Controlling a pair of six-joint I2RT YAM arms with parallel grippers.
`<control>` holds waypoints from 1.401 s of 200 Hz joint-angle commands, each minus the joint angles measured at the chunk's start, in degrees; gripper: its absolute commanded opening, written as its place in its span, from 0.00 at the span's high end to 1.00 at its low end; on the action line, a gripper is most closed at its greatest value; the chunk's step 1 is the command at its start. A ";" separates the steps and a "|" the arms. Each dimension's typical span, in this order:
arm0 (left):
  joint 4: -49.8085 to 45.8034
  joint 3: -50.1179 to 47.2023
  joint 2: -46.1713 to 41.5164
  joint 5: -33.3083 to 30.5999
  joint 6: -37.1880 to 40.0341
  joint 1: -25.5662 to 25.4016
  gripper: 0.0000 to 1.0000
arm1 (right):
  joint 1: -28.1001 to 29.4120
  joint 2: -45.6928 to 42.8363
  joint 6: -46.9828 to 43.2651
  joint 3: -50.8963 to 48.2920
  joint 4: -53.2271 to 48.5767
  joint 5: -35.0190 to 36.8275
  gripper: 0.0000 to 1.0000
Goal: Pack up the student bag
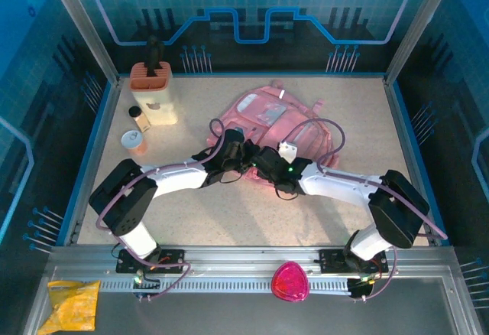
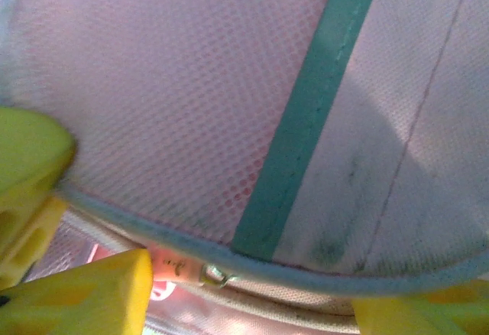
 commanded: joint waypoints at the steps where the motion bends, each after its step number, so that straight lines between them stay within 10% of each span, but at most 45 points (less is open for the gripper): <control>1: 4.68 2.46 -3.20 2.59 -0.01 -1.16 1.00 | -1.65 2.43 0.31 2.48 1.85 3.79 0.28; 198: 1.99 2.87 -1.57 0.80 1.82 -0.46 1.00 | -2.06 -2.75 -16.26 -0.56 3.65 0.66 0.75; 280: 2.71 2.99 0.05 0.88 1.33 -0.47 1.00 | -2.03 -3.11 -19.07 2.13 -4.67 1.93 0.74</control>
